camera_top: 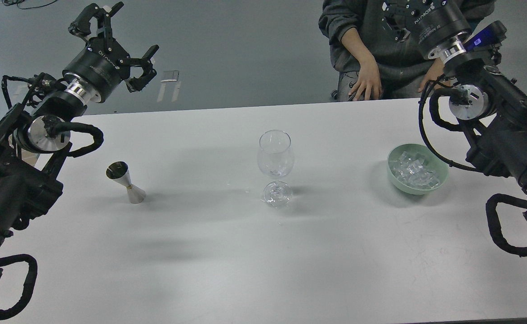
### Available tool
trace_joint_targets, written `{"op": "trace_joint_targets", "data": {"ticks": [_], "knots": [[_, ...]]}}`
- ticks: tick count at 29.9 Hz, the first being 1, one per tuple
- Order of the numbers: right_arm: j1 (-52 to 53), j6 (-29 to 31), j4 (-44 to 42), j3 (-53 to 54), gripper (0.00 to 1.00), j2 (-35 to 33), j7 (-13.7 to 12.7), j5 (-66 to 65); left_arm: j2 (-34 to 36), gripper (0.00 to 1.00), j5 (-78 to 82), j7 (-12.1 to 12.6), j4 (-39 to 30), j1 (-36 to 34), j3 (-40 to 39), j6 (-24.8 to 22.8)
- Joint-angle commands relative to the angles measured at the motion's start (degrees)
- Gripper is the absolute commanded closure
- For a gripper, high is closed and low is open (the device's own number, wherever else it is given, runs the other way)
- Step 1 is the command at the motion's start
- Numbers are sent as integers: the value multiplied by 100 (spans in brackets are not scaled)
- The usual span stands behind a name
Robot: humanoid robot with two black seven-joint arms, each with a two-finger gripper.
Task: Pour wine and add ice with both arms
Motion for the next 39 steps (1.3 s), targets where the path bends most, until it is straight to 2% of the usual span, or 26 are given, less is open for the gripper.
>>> {"op": "trace_joint_targets", "data": {"ticks": [1,18,20,21,24,29,34,39], "knots": [[-107,-1,62,-1,0,-19,-2,-2,-37,2,17,-15,87,-6,44,-15],[-151,-1,71,-53,0,-194,-19,-11,-20,2,105,-32,95,-173,-61,-76],[-177,-1,80,-53,0,-195,-19,-11,-28,2,105,-172,104,-164,-70,20],[-186,-1,80,-53,0,-195,-19,-11,-37,2,114,-338,113,-156,-61,125],[-186,-1,80,-53,0,-186,-19,-11,-72,2,157,-524,122,-164,-26,414],[-177,-1,80,-45,0,-168,-19,-19,-151,2,193,-402,95,-182,44,460],[-169,-1,159,-115,0,-168,-45,-28,-108,2,429,-472,25,-173,71,205],[-177,-1,194,-115,0,-168,-45,-37,-107,2,650,-472,-36,-173,62,240]]}}
